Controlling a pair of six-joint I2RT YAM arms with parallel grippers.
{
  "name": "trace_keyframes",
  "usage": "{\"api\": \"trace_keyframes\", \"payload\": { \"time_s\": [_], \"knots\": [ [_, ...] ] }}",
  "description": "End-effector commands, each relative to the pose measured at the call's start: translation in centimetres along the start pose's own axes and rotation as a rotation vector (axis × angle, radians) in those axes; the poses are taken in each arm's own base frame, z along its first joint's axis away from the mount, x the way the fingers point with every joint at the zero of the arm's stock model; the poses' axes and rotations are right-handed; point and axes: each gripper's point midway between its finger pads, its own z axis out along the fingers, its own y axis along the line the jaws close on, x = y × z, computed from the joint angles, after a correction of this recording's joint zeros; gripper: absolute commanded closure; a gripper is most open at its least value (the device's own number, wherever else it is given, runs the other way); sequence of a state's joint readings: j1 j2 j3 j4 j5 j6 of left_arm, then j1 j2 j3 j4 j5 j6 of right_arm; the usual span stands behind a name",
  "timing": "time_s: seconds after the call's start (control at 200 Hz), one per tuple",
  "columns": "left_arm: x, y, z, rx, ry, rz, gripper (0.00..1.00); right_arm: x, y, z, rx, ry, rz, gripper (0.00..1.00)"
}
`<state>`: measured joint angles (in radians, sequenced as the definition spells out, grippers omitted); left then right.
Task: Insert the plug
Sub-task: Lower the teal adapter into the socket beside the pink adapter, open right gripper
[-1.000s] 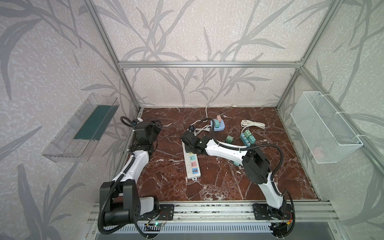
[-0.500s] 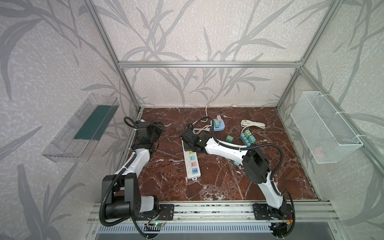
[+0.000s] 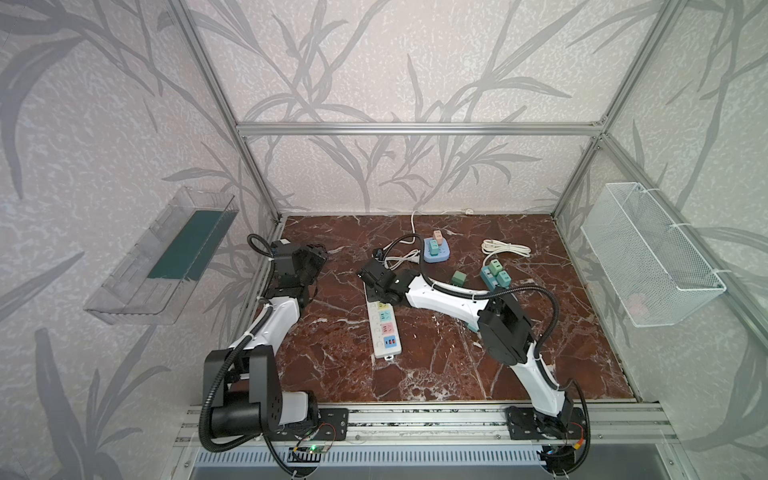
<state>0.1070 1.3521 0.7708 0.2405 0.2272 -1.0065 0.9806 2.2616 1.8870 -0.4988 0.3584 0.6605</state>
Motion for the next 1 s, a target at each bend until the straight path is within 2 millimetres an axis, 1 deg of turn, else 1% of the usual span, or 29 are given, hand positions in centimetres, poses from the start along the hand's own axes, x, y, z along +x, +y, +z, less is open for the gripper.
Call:
{"api": "trace_keyframes", "payload": {
  "time_s": [0.0, 0.15, 0.23, 0.365, 0.505, 0.585, 0.695, 0.81, 0.91, 0.995],
  "knots": [
    [-1.2, -1.6, 0.0, 0.040, -0.027, -0.008, 0.47, 1.8, -2.0, 1.0, 0.091, 0.061, -0.038, 1.00],
    [-1.2, -1.6, 0.0, 0.044, -0.022, -0.013, 0.47, 2.4, -1.8, 0.1, 0.050, 0.089, -0.036, 1.00],
    [-1.2, -1.7, 0.0, 0.046, -0.023, -0.013, 0.47, 3.1, -1.5, 0.6, 0.032, 0.112, -0.041, 1.00],
    [-1.2, -1.7, -0.1, 0.047, -0.024, -0.012, 0.48, 3.9, -1.5, 1.7, 0.062, 0.155, -0.049, 1.00],
    [-1.2, -1.8, -0.1, 0.051, -0.024, -0.012, 0.48, 4.5, -2.2, 2.9, 0.114, 0.164, -0.065, 1.00],
    [-1.2, -1.7, -0.2, 0.049, -0.025, -0.012, 0.48, 5.7, -2.9, 3.5, 0.146, 0.195, -0.073, 1.00],
    [-1.3, -1.9, -0.2, 0.054, -0.023, -0.017, 0.48, 8.0, -3.6, 4.7, 0.165, 0.249, -0.074, 1.00],
    [-1.3, -1.9, -0.2, 0.054, -0.024, -0.014, 0.49, 10.3, -4.0, 5.7, 0.174, 0.322, -0.074, 1.00],
    [-1.4, -2.1, -0.3, 0.060, -0.027, -0.015, 0.49, 11.5, -4.2, 6.1, 0.177, 0.357, -0.073, 1.00],
    [-1.3, -2.1, -0.3, 0.063, -0.022, -0.017, 0.49, 11.5, -4.3, 5.8, 0.174, 0.364, -0.069, 1.00]
  ]
}}
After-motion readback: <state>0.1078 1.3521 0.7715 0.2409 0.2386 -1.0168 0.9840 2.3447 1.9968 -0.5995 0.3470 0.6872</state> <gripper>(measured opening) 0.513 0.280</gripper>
